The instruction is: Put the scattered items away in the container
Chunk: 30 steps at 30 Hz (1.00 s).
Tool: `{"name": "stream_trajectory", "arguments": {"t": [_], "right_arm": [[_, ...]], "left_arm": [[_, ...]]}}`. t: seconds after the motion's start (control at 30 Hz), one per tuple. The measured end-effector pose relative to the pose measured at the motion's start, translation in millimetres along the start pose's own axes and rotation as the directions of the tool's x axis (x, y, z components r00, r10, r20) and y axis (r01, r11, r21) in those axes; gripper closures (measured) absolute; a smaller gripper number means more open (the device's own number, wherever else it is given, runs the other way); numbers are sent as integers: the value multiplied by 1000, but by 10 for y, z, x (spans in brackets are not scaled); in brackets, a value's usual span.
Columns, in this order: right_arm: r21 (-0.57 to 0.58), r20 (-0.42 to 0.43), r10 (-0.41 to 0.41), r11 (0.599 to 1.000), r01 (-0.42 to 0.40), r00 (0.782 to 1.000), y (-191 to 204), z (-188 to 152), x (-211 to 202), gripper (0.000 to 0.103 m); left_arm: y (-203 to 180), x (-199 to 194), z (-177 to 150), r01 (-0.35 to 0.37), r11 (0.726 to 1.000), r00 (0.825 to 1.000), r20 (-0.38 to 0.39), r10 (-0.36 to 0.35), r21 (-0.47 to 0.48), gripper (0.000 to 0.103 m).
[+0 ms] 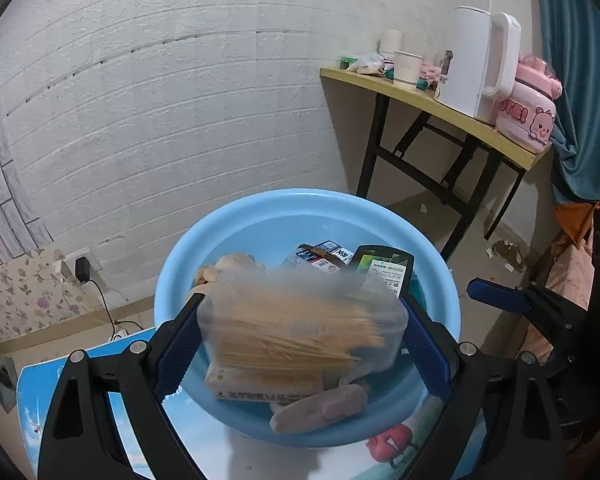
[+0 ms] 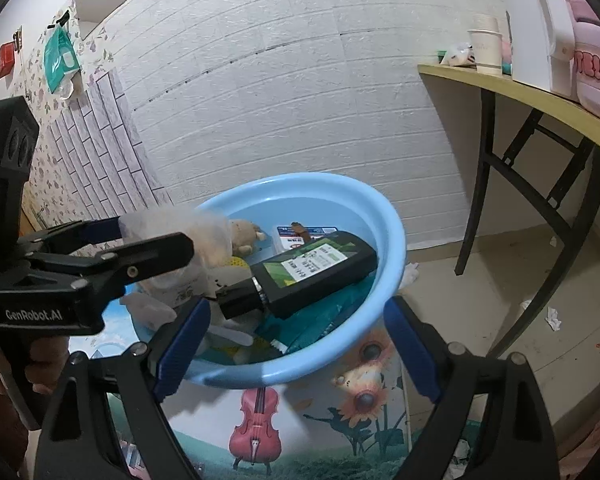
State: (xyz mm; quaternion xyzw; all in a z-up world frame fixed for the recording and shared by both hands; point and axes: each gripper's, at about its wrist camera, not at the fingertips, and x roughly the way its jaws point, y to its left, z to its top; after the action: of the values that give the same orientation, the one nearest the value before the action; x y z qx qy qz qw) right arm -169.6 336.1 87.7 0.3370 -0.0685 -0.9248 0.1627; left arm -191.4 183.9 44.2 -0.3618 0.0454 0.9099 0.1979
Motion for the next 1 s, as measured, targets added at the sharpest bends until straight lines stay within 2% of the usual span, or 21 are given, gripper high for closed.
{"name": "stream_trajectory", "arguments": {"t": [0.3,0.4,0.63,0.77,1.0], "right_arm": [[13,-16,-3,1000,3,1000,24,-12,34,13],[11,-21,-8,1000,8,1000,55,-25,23,13],[0,-32,-27,1000,27,999,119,-58,-11,13],[5,-28,-33,999,33,999,150,-61,-74,13],[14,6,-65,998,65,998,277,-41,-286,13]], "left_arm": [[47,-36,-46,-14,1000,1000,0,14,-23,10],[35,-72,-59,-3,1000,1000,10,3,-13,4],[-48,-146,-84,29,999,999,21,-29,16,4],[-9,-251,-117,30,1000,999,22,-30,-2,4],[125,-552,-228,-70,996,997,40,73,-56,4]]}}
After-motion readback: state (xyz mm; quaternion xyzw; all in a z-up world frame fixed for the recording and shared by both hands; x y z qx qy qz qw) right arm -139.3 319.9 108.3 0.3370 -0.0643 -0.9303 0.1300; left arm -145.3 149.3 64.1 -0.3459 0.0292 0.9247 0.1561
